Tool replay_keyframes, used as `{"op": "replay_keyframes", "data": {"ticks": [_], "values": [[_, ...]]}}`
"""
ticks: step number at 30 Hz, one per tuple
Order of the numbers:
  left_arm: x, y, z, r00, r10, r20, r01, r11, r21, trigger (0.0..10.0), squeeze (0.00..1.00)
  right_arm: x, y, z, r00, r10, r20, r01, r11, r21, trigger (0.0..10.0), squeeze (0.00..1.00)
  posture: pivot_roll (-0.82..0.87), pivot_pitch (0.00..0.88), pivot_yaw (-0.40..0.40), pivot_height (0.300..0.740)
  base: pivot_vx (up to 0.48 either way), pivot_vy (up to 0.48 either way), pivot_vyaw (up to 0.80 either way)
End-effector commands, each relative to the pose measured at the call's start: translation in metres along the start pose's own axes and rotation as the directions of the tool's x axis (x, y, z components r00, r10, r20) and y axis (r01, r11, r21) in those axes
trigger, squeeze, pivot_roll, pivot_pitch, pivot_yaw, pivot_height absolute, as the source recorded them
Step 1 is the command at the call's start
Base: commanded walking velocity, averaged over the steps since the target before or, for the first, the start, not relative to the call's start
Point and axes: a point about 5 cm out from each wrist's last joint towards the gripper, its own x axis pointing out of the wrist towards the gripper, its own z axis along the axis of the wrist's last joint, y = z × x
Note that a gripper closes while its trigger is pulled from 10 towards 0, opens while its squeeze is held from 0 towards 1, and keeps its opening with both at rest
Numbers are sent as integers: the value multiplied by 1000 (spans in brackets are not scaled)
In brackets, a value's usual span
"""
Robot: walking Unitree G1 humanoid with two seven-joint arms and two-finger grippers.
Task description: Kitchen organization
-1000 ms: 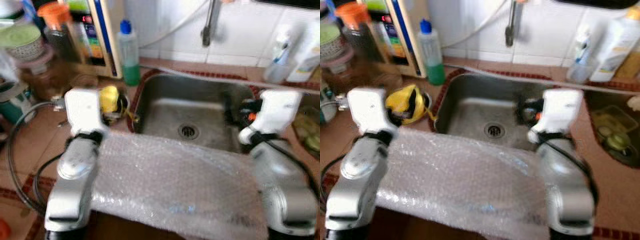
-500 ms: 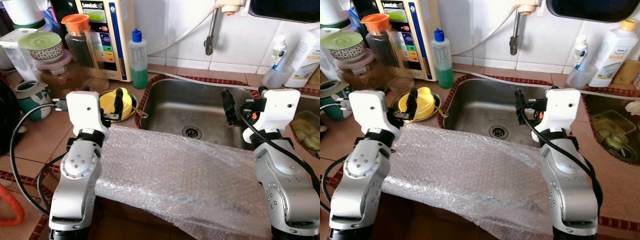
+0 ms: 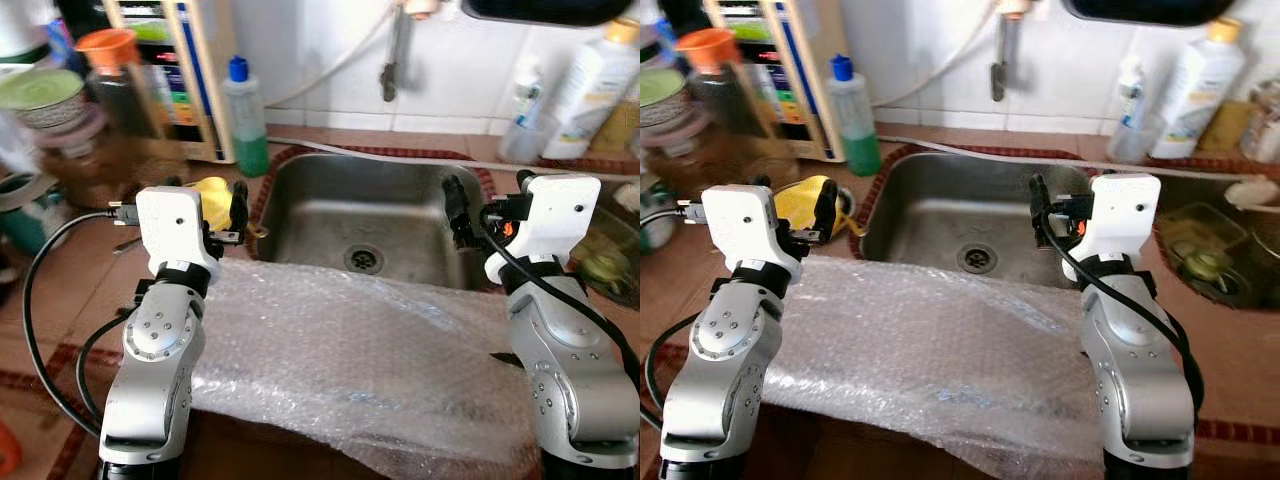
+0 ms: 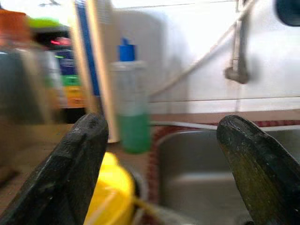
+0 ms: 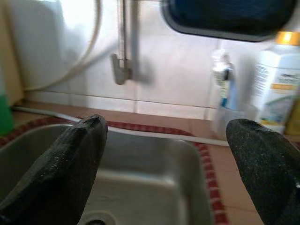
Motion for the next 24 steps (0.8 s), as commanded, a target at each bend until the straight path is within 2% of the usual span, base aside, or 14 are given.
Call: {"op": "replay_keyframes", "data": {"ticks": [1,6,18,22,24], "values": [[0,2,-1,1000,13,-7,-13,1000,12,10000,0,0,0,0,1000,5,-7,-5,1000,6,10000,0,-33,87,42,740,0,0,-775],[-1,1,-2,1000,20,-5,-20,999,45,10000,0,0,1,-1,1000,12,-6,-11,1000,8,10000,0,-31,86,38,740,0,0,-775],[-1,1,-2,999,32,-4,-31,999,39,10000,0,1,3,0,1000,24,4,-24,1000,11,10000,0,-28,85,30,740,0,0,0],[-4,6,-5,997,79,12,-80,989,121,10000,0,2,4,0,999,32,4,-32,999,9,10000,0,-27,84,26,740,0,0,0],[-11,13,-12,994,106,-5,-104,980,171,10000,0,2,4,0,999,37,3,-37,999,8,10000,0,-26,83,25,740,0,0,0]]}}
